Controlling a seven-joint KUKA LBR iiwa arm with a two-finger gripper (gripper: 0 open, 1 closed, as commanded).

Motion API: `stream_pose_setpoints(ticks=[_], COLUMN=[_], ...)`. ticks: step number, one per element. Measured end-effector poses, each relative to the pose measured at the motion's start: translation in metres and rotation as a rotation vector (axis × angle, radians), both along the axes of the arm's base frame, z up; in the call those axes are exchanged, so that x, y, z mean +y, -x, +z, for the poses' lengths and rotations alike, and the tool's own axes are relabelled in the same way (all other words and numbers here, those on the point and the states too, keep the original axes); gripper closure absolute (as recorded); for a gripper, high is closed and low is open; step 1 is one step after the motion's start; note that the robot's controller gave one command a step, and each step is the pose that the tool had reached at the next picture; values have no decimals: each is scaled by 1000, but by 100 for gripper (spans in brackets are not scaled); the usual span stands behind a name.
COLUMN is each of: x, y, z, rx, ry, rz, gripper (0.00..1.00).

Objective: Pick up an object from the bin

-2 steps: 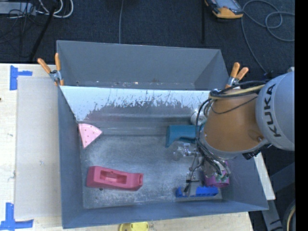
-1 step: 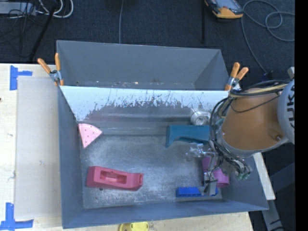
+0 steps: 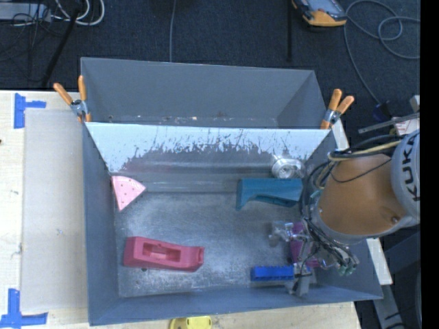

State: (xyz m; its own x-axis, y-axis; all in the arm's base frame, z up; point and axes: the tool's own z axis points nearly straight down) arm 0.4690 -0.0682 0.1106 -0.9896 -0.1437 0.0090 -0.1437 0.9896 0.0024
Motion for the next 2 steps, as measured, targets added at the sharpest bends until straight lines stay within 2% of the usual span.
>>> stream_pose_setpoints(ticks=[1, 2], x=[9, 25], y=[-10, 0], z=[-36, -41], rx=[-42, -7], ry=[2, 0], rz=[45, -24], gripper=[0, 100])
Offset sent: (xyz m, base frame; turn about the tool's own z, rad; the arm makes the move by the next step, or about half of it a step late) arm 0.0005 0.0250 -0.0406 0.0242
